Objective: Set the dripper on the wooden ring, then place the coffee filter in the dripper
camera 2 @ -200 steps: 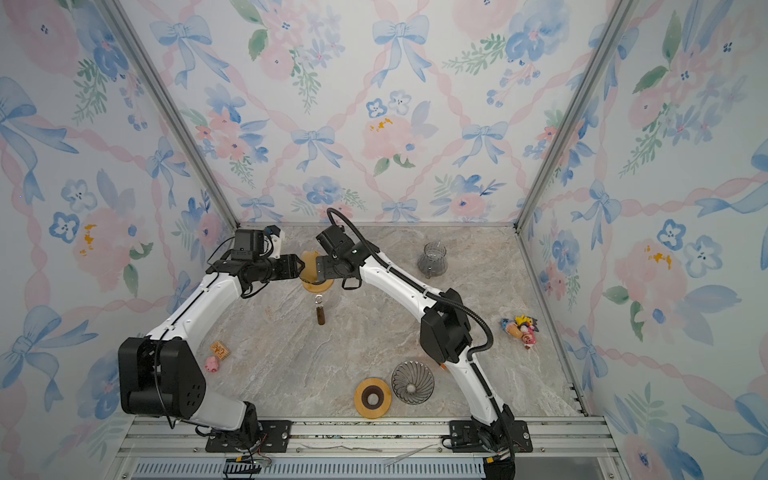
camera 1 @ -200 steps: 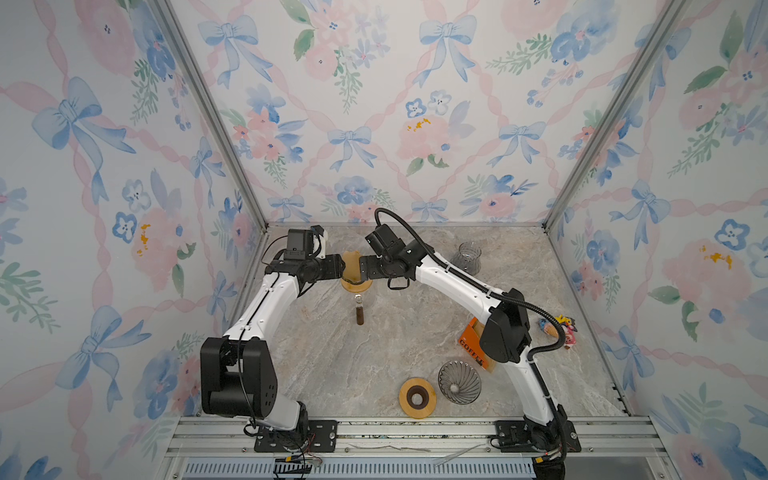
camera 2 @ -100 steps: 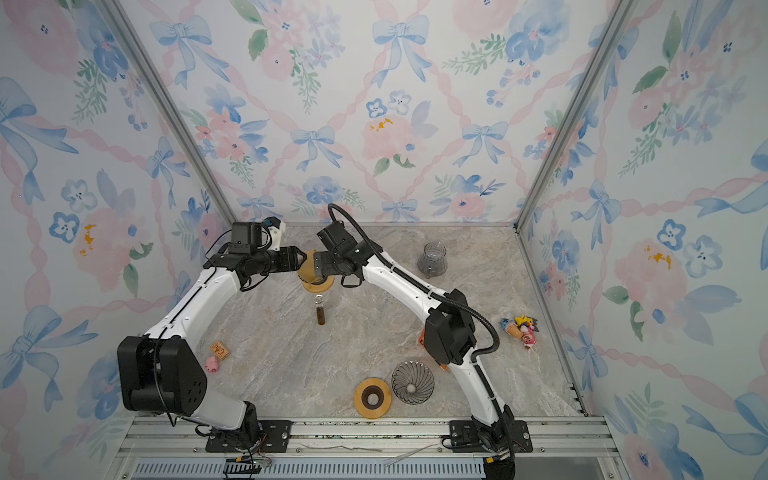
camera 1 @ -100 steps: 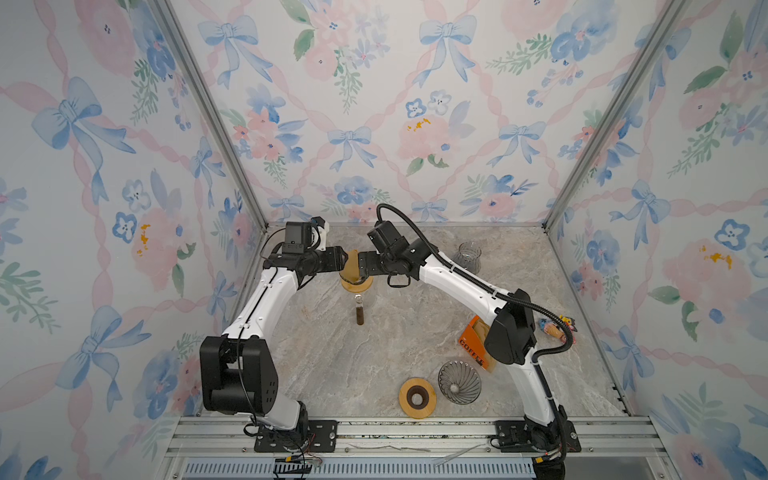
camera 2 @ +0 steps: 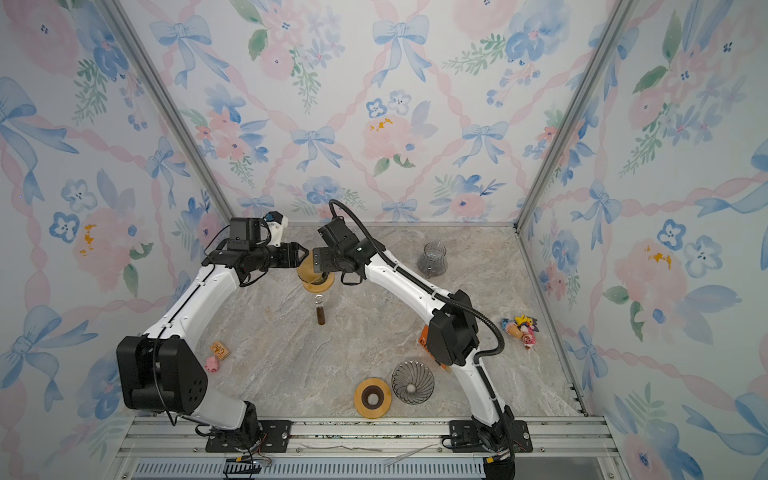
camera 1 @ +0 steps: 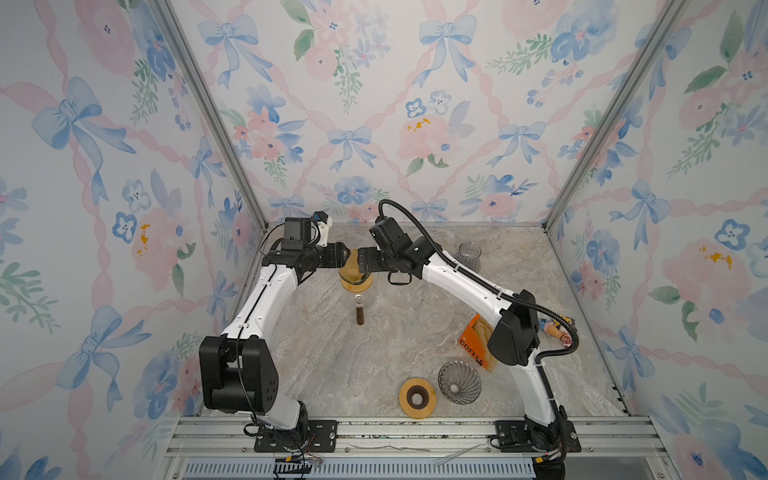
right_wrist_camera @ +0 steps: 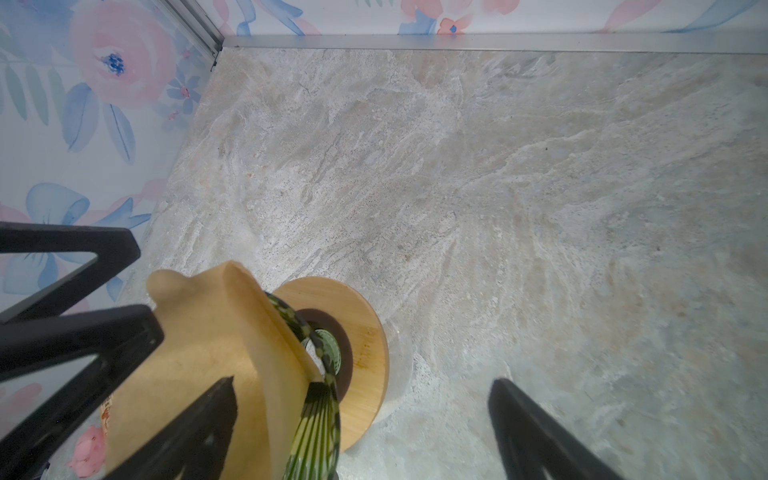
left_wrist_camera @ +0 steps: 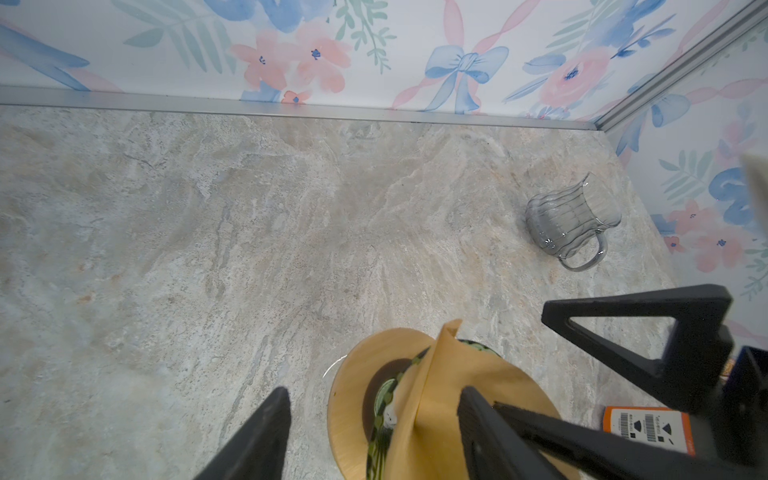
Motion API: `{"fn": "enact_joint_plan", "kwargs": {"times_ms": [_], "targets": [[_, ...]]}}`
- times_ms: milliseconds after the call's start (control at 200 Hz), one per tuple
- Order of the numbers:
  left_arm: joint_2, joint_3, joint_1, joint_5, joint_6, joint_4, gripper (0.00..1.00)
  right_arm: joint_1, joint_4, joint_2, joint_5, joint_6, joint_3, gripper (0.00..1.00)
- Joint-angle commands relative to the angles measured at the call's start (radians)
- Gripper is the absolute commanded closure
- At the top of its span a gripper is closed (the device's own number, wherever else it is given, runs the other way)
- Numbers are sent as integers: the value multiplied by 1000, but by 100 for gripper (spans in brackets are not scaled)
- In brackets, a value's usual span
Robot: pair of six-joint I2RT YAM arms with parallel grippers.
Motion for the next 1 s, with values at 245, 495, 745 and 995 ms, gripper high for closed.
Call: {"fn": "enact_joint_plan", "kwargs": {"times_ms": [245,495,745,995], "targets": [[55,-5,-5,22,-14,-11,36,-18,-11,20,16,-1,33,3],[63,-5,-6,3,-18,-10,36,-27,-19,32,15,3,34,3],[78,-9,-5,-29,-25,-10,36,-32,-21,46,5,8,41,3],[86,-11,-2,-40,-32,-12,37,-32,-28,51,18,9,39,3]]}}
